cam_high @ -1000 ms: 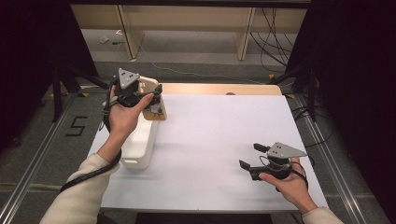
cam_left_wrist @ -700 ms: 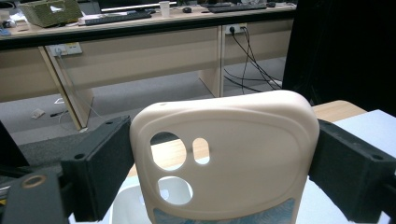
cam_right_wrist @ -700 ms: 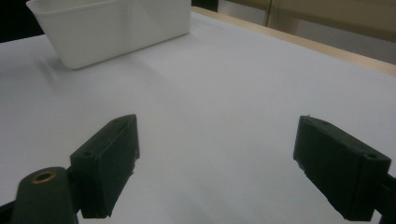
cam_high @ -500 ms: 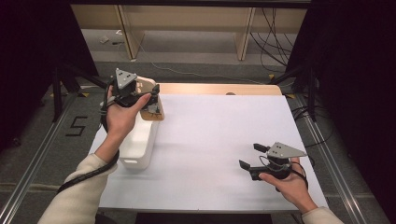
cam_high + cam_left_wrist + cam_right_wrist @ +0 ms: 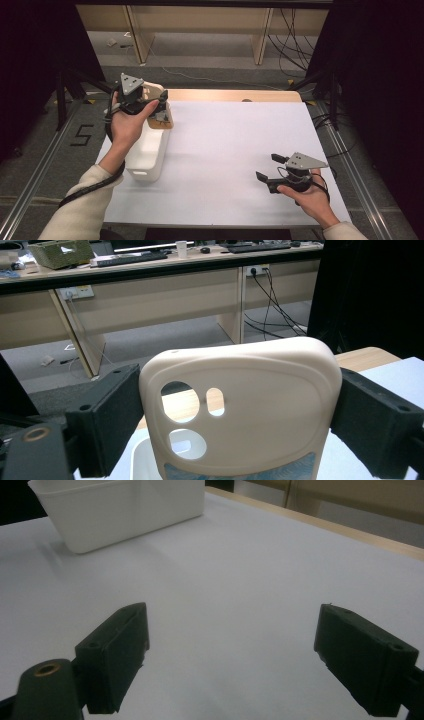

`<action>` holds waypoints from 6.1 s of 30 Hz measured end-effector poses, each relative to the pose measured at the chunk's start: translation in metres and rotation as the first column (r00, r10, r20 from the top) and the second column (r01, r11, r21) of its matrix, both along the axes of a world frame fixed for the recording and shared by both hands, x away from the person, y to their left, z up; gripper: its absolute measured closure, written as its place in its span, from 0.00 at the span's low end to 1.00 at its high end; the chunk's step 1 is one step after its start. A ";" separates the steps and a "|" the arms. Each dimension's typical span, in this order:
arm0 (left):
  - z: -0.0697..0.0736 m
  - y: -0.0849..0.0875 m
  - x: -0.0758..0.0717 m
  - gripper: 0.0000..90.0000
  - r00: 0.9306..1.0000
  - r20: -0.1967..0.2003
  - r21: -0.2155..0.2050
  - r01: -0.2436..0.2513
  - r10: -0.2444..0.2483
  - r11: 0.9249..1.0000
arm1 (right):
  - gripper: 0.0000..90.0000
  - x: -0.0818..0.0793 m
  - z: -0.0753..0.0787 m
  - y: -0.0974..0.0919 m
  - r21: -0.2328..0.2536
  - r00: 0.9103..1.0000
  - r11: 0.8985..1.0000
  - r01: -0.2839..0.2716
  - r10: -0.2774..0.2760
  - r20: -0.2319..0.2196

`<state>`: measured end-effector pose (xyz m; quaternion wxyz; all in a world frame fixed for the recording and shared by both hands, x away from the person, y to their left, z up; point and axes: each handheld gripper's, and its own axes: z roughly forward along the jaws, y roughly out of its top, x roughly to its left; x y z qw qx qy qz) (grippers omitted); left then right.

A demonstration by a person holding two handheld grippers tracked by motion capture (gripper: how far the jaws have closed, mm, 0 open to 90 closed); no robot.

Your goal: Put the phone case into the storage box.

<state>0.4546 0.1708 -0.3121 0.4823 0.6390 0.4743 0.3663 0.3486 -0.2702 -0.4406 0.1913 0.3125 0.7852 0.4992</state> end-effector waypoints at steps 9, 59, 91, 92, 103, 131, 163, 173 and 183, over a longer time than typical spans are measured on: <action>0.001 0.004 0.000 0.12 1.000 0.002 0.005 -0.008 0.007 1.000 | 0.17 0.000 0.000 0.000 -0.001 1.000 1.000 0.000 0.000 -0.001; -0.006 0.017 0.007 0.12 1.000 0.003 0.043 -0.019 0.019 0.999 | 0.17 0.000 0.000 0.000 -0.001 1.000 1.000 -0.001 0.001 0.001; -0.011 0.021 0.015 0.12 1.000 0.002 0.084 -0.022 0.022 0.996 | 0.17 0.001 -0.001 0.000 -0.001 1.000 1.000 0.004 -0.004 -0.004; -0.011 0.021 0.016 0.12 1.000 0.002 0.081 -0.023 0.023 0.996 | 0.17 0.001 -0.001 -0.001 -0.002 1.000 1.000 0.004 -0.004 -0.004; -0.014 0.024 0.018 0.12 1.000 -0.002 0.080 -0.030 0.030 0.996 | 0.17 0.001 -0.001 -0.001 0.000 1.000 1.000 0.003 -0.003 -0.003; -0.019 0.024 0.023 0.12 1.000 -0.004 0.106 -0.029 0.030 0.994 | 0.17 0.001 -0.001 0.000 -0.002 1.000 1.000 0.001 -0.001 -0.002; -0.029 0.024 0.036 0.12 0.999 -0.027 0.119 -0.021 0.024 0.993 | 0.17 0.002 -0.001 -0.001 -0.001 1.000 1.000 0.002 -0.002 0.000; -0.031 0.023 0.040 0.12 0.999 -0.034 0.122 -0.017 0.021 0.992 | 0.17 0.001 -0.001 -0.001 0.000 1.000 1.000 0.001 -0.001 0.000; -0.032 0.023 0.044 0.12 0.999 -0.034 0.122 -0.015 0.020 0.992 | 0.17 0.002 -0.001 -0.001 0.000 1.000 1.000 -0.001 0.001 0.002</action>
